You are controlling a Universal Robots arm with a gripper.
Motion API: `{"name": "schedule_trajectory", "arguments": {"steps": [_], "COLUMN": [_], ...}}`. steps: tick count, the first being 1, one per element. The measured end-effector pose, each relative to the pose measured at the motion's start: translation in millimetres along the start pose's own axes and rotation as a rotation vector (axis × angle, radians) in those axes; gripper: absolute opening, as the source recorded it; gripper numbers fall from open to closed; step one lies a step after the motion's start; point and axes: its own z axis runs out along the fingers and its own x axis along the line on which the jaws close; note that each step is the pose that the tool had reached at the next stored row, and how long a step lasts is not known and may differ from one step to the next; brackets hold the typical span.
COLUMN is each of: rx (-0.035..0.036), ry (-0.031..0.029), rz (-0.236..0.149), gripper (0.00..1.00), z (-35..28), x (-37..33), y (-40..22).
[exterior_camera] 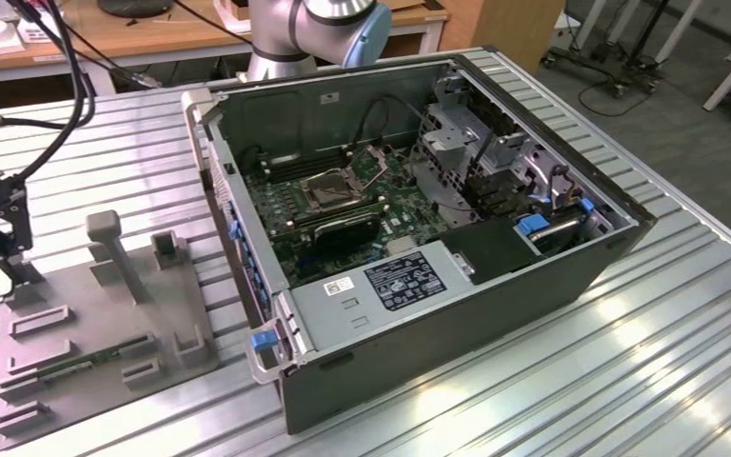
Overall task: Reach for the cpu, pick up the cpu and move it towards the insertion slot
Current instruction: 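Pick up the cpu and move it towards the insertion slot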
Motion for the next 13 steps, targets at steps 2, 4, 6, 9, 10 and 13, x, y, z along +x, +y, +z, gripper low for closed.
{"name": "schedule_trajectory", "arguments": {"steps": [2,4,6,9,10,13], "rx": [0.0,0.0,0.0,0.0,-0.0001,0.0], "ry": [0.0,0.0,0.0,0.0,0.0,0.0], "rz": [0.0,0.0,0.0,0.0,0.0,0.0], "gripper": [0.54,0.54,0.54,0.54,0.54,0.54], "z": [-2.7,-5.5,-8.0,-11.4,-12.5,-16.1], "x": [0.0,0.0,0.0,0.0,0.0,0.0], "y": [0.1,0.2,0.4,0.5,0.5,0.7]}}
